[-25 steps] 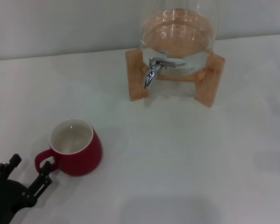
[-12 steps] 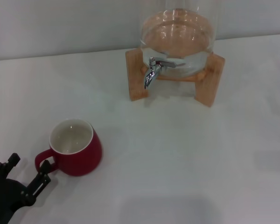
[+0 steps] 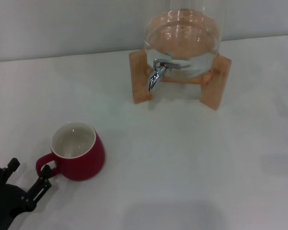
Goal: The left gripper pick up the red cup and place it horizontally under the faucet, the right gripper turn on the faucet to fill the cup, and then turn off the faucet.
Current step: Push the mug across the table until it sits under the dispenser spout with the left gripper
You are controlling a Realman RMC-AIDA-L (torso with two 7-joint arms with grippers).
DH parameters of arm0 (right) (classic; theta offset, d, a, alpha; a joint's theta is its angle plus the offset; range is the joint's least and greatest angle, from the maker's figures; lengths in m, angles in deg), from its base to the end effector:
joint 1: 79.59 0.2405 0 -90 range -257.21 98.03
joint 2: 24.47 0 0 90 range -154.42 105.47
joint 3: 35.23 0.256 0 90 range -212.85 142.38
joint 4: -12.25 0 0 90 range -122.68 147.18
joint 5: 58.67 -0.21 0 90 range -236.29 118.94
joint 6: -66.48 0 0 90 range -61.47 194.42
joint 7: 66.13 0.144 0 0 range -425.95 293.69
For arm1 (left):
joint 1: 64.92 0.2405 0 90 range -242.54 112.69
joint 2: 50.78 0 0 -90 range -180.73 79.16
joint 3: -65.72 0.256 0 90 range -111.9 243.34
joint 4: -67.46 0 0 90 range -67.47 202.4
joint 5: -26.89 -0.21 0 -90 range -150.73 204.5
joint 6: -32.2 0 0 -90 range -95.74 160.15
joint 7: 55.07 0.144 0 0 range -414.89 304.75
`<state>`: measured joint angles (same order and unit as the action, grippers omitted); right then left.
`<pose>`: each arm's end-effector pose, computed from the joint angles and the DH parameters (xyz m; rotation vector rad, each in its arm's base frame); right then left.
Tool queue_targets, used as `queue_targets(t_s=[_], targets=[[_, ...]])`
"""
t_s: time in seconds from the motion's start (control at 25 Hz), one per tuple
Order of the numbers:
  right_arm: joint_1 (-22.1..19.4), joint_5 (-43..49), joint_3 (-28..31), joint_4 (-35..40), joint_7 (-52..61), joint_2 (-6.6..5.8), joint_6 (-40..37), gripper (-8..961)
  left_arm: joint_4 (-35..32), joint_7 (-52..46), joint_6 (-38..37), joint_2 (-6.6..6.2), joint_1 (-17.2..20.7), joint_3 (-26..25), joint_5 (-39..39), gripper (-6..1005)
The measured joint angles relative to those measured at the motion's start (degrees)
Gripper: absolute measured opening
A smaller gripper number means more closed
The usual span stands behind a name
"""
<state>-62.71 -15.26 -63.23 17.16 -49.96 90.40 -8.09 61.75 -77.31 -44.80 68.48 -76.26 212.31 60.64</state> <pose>0.4137 0.2733 0.0893 -1.2828 0.5193 0.5749 -0.3519 0.2157 -0.0615 -1.9678 -0.6838 -0.7650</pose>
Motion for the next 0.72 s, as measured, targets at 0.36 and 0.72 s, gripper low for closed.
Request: queue_targets(t_s=[0.36,0.72], targets=[[0.08,0.00,-0.11,0.36,0.00,0.00,0.22,876,0.00,0.00,0.12,0.00,-0.30,-0.14,0.08,860],[0.09,0.00,0.18,0.37,0.00,0.00,0.24,876,0.00,0.00,0.68,0.00,-0.61,-0.17,0.19,860]])
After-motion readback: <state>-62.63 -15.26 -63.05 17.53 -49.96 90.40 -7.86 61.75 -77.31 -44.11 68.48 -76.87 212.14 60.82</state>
